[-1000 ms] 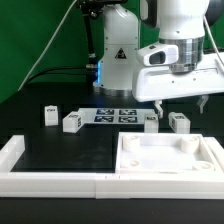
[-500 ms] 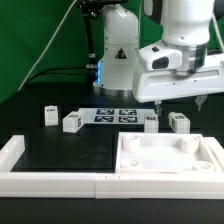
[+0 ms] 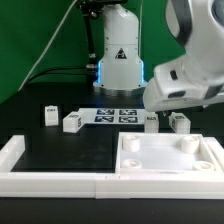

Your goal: Assemble one leg

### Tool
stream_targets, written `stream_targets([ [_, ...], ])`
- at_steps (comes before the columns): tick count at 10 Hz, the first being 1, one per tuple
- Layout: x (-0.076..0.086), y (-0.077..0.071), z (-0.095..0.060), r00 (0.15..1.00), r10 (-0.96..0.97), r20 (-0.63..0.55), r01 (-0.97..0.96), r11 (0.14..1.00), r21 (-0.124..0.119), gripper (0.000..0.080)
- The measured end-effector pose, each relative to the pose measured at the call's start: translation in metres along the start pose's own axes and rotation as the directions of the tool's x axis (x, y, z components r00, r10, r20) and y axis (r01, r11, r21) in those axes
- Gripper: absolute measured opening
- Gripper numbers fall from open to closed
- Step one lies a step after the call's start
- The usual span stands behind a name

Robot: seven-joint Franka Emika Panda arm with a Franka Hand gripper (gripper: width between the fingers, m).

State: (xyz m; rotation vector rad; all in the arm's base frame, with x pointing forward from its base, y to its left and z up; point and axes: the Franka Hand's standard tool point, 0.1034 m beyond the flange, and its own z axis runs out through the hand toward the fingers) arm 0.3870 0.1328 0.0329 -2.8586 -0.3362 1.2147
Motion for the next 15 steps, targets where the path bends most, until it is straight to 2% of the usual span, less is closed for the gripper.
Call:
stream_targets([
  [1,0.003,0.000,0.006,0.996,-0.007,0.088,0.007,1.000,-0.001,0.0649],
  [2,0.008,0.001,0.011,0.993,-0.012,0.115,0.012,1.000,-0.004,0.0649],
  [5,0.010,0.000,0.021,0.994,-0.018,0.110,0.019,1.000,-0.004,0.0649],
  [8,0.010,0.000,0.022,0.994,-0.021,0.110,0.021,1.000,-0.002,0.0622],
  [10,0.010,0.000,0.022,0.994,-0.021,0.110,0.021,1.000,-0.002,0.0284],
  [15,0.010,0.000,0.022,0.994,-0.021,0.111,0.021,1.000,-0.002,0.0288],
])
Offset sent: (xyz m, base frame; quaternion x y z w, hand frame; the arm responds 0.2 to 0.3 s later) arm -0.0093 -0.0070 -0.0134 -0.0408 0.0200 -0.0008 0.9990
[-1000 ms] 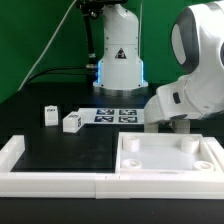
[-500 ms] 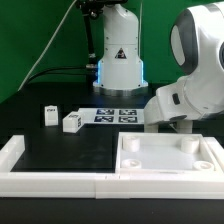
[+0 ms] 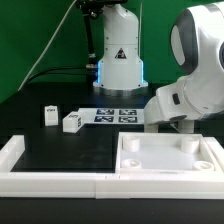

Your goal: Assemble one leg

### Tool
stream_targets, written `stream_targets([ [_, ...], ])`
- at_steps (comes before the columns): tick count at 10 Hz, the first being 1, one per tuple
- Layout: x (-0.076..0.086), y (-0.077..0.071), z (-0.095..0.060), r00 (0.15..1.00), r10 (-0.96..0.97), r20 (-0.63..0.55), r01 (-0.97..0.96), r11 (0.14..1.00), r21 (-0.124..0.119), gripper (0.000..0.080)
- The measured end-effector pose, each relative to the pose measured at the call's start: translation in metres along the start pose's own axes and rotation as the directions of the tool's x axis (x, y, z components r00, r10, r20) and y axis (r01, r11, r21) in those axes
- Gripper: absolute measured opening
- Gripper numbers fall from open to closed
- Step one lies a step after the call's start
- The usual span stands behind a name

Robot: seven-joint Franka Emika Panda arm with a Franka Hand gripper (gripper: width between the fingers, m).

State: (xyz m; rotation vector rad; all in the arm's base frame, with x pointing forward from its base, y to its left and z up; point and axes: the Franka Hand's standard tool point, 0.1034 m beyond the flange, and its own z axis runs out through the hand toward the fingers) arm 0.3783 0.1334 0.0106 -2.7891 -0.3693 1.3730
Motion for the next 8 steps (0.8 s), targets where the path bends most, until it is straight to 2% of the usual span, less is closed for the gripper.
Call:
stream_targets([
  [1,-0.002,-0.001,-0.002,1.000,0.002,0.006,-0.002,1.000,0.001,0.0288],
  [3,-0.018,-0.007,-0.021,1.000,0.003,0.009,-0.003,1.000,0.009,0.0288],
  [5,-0.035,-0.006,-0.041,1.000,0.017,0.005,-0.017,1.000,0.013,0.0288],
  [6,-0.038,-0.005,-0.048,1.000,0.020,-0.019,-0.020,1.000,0.011,0.0288],
  [7,-0.037,-0.006,-0.046,1.000,0.018,-0.024,-0.018,1.000,0.011,0.0288],
  [8,-0.028,-0.005,-0.050,0.995,0.020,-0.097,-0.019,1.000,0.011,0.0289],
])
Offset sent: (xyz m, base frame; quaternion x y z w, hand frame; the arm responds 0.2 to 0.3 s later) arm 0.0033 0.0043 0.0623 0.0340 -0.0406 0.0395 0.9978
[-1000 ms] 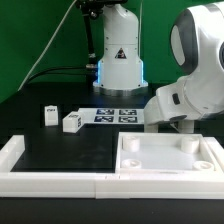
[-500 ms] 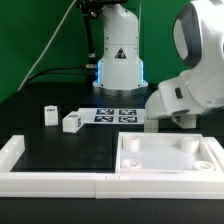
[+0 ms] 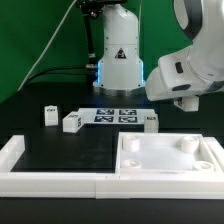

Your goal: Assemble one leg

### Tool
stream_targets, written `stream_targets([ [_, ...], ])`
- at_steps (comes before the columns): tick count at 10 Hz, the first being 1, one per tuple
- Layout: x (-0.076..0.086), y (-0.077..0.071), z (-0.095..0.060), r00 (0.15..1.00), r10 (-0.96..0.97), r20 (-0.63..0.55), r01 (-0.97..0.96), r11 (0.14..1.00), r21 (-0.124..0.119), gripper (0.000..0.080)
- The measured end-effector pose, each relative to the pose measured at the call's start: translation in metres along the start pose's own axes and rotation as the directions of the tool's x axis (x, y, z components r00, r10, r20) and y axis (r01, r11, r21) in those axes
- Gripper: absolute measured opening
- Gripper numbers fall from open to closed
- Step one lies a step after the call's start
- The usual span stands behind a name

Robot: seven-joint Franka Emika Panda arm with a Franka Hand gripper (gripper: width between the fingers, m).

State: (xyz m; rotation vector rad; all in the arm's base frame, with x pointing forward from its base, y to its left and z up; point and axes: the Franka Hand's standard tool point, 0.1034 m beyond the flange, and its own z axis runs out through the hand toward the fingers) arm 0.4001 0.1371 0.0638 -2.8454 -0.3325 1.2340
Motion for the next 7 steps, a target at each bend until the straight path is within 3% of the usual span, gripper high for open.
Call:
stream_targets([
  [4,0.008,0.006,-0.011,0.903,0.014,-0.429,-0.026,0.999,-0.022,0.0290],
  [6,-0.004,0.011,-0.027,0.811,0.070,-0.581,-0.084,0.996,0.003,0.0290],
  [7,0.001,0.013,-0.038,0.746,0.067,-0.662,-0.081,0.997,0.009,0.0290],
])
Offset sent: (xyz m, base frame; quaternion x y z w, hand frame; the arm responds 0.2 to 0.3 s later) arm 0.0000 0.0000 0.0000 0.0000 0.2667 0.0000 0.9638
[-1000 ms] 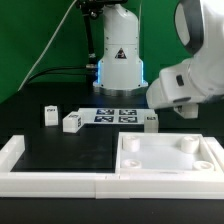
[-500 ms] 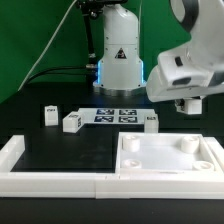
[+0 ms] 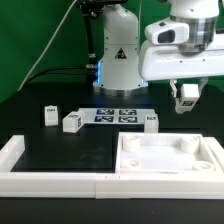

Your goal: Assemble one leg

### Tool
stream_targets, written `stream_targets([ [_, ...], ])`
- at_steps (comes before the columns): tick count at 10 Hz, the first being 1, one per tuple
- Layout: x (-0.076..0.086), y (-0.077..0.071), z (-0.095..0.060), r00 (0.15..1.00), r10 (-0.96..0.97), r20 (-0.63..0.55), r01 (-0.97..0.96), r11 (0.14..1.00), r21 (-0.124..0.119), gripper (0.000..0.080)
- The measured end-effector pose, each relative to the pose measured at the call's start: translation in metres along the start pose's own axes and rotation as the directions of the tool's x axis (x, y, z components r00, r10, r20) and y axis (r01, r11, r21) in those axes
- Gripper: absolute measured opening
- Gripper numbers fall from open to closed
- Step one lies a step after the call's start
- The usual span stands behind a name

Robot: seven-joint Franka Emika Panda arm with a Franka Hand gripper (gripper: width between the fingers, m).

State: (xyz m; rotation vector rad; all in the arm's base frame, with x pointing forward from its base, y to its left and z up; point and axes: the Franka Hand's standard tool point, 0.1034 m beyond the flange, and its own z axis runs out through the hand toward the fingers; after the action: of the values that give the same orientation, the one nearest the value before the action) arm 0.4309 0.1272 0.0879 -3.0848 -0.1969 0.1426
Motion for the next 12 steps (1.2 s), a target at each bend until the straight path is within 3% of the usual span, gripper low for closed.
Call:
stream_targets([
  [2,0.014,-0.003,-0.013,0.982,-0.006,-0.190,0.008,1.000,0.011,0.0290],
  [4,0.011,-0.007,-0.012,0.916,-0.014,-0.400,0.028,0.999,0.029,0.0290],
  [5,0.009,-0.006,-0.009,0.914,-0.022,-0.405,0.036,0.999,0.026,0.0290],
  [6,0.019,0.002,-0.015,0.911,-0.070,-0.406,0.077,0.997,0.001,0.0290],
  [8,0.049,0.022,-0.031,0.893,-0.117,-0.436,0.115,0.993,-0.030,0.0290],
  [10,0.091,0.040,-0.042,0.883,-0.176,-0.435,0.166,0.984,-0.059,0.0290],
  [12,0.091,0.039,-0.041,0.880,-0.174,-0.443,0.166,0.984,-0.058,0.0290],
])
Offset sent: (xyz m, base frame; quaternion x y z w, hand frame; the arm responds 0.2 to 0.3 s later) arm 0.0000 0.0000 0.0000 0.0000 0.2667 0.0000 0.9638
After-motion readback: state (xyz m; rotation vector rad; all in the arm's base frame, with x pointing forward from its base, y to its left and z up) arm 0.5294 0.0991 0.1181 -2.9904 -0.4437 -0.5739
